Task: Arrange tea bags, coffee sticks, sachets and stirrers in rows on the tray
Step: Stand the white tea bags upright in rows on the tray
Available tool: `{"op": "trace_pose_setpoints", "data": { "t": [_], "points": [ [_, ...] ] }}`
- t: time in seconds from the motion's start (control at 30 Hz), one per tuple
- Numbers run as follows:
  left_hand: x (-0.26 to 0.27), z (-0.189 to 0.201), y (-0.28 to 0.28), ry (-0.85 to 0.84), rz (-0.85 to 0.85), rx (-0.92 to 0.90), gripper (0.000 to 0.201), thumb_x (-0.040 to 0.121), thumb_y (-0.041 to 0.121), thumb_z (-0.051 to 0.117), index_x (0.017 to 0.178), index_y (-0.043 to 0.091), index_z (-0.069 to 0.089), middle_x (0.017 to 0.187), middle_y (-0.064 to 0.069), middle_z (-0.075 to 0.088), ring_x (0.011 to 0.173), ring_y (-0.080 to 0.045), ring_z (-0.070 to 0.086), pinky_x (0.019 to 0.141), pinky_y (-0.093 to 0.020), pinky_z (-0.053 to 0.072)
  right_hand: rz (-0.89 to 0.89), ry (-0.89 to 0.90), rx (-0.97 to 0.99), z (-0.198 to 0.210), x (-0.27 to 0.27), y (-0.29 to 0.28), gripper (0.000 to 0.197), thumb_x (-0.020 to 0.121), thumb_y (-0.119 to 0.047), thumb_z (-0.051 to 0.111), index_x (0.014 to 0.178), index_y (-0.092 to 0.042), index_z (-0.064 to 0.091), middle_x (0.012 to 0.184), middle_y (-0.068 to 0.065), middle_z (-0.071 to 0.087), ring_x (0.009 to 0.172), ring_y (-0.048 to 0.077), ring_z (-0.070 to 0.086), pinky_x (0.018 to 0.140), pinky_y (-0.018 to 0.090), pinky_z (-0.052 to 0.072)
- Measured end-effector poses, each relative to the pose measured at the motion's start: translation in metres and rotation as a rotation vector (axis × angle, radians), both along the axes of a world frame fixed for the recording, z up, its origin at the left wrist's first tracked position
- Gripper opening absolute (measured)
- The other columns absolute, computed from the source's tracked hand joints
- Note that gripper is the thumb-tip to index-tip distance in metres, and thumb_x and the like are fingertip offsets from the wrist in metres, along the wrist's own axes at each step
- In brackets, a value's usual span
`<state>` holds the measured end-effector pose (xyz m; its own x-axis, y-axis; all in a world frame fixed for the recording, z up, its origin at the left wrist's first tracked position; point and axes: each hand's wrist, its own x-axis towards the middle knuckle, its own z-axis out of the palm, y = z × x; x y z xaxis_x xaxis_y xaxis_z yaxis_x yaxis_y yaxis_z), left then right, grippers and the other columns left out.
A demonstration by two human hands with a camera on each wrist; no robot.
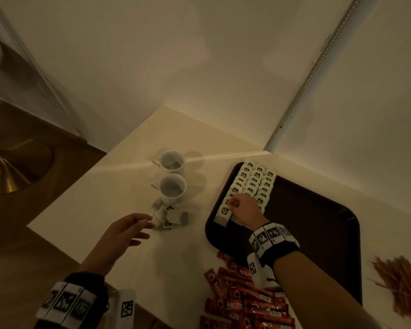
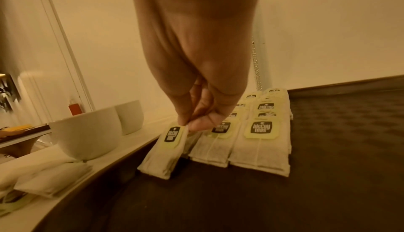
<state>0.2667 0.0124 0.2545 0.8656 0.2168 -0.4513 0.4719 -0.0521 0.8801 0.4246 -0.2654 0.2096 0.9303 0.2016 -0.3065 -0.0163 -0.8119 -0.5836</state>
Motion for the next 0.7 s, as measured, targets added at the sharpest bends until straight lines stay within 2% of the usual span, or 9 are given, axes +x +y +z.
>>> {"op": "trace_pose_setpoints", "data": {
  "t": [0.13,0.2,0.27,0.37,0.43,0.5,0.6,0.67,0.7],
  "points": [
    [0.003,-0.001,-0.002,-0.004,0.001,-0.010,0.019,0.098,0.015,0.049,0.104,0.014,0.067,0.095,0.000,0.073,0.082,-0.018,0.067,0.078,-0.033,0.048,-0.040,-0.022,0.007,-0.008,0.003,0.000,0.007,0.084,-0.001,0.062,0.089,-0.002,0.067,0.100,0.014,0.068,0.097,0.024,0.063,0.080,0.024,0.045],
    [0.004,-0.002,-0.003,-0.004,-0.005,-0.009,0.018,0.097,0.015,0.050,0.104,0.014,0.067,0.094,0.001,0.073,0.079,-0.015,0.066,0.076,-0.031,0.048,-0.054,-0.038,0.025,-0.010,0.003,0.001,0.007,0.083,-0.001,0.063,0.083,-0.007,0.065,0.097,0.014,0.068,0.094,0.025,0.063,0.081,0.027,0.047],
    [0.006,-0.002,-0.004,-0.013,0.000,0.015,0.016,0.096,0.014,0.052,0.102,0.013,0.067,0.092,-0.001,0.073,0.077,-0.014,0.065,0.072,-0.028,0.047,-0.074,-0.083,0.055,-0.007,0.003,0.002,0.004,0.083,-0.003,0.064,0.085,-0.006,0.065,0.091,0.012,0.066,0.085,0.022,0.061,0.076,0.026,0.046],
    [0.012,-0.009,-0.004,-0.059,-0.005,0.236,0.008,0.090,0.012,0.062,0.097,0.014,0.067,0.092,-0.004,0.070,0.074,-0.015,0.063,0.062,-0.019,0.045,-0.008,-0.157,0.110,0.003,-0.005,0.009,0.005,0.084,-0.008,0.064,0.089,-0.006,0.064,0.078,0.000,0.057,0.072,0.013,0.053,0.067,0.021,0.042],
    [0.018,-0.018,-0.001,-0.110,-0.045,0.459,0.015,0.083,0.011,0.071,0.094,0.019,0.064,0.094,-0.003,0.065,0.073,-0.014,0.059,0.060,-0.014,0.041,0.083,-0.146,0.190,0.009,-0.018,0.016,0.003,0.085,-0.009,0.065,0.086,-0.011,0.063,0.077,-0.004,0.056,0.069,0.009,0.052,0.064,0.015,0.041],
    [0.027,-0.028,-0.003,-0.161,-0.164,0.594,0.029,0.078,0.009,0.075,0.101,0.022,0.063,0.102,-0.004,0.060,0.084,-0.019,0.056,0.067,-0.016,0.040,0.161,-0.110,0.240,0.011,-0.034,0.024,0.008,0.085,-0.009,0.064,0.085,-0.016,0.062,0.079,-0.007,0.057,0.071,0.005,0.052,0.066,0.013,0.041],
    [0.044,-0.042,-0.016,-0.171,-0.410,0.756,0.038,0.079,0.020,0.072,0.116,0.018,0.063,0.123,-0.005,0.055,0.109,-0.025,0.049,0.090,-0.032,0.042,0.260,-0.061,0.196,0.008,-0.052,0.035,0.013,0.085,-0.007,0.061,0.095,-0.014,0.066,0.091,-0.002,0.060,0.079,0.008,0.055,0.070,0.007,0.041],
    [0.052,-0.047,-0.022,-0.124,-0.379,0.802,0.040,0.083,0.034,0.066,0.118,0.014,0.062,0.124,-0.007,0.054,0.112,-0.028,0.046,0.094,-0.035,0.039,0.326,-0.033,0.154,0.005,-0.056,0.047,0.022,0.085,-0.006,0.059,0.106,-0.010,0.065,0.102,0.005,0.061,0.085,0.012,0.056,0.073,0.007,0.042],
    [0.056,-0.054,-0.022,-0.103,-0.305,0.805,0.041,0.084,0.037,0.064,0.115,0.011,0.061,0.119,-0.010,0.055,0.109,-0.030,0.047,0.092,-0.035,0.038,0.345,-0.024,0.129,0.002,-0.056,0.055,0.025,0.086,-0.007,0.058,0.110,-0.010,0.064,0.107,0.007,0.060,0.089,0.015,0.056,0.078,0.014,0.045]
  ]
}}
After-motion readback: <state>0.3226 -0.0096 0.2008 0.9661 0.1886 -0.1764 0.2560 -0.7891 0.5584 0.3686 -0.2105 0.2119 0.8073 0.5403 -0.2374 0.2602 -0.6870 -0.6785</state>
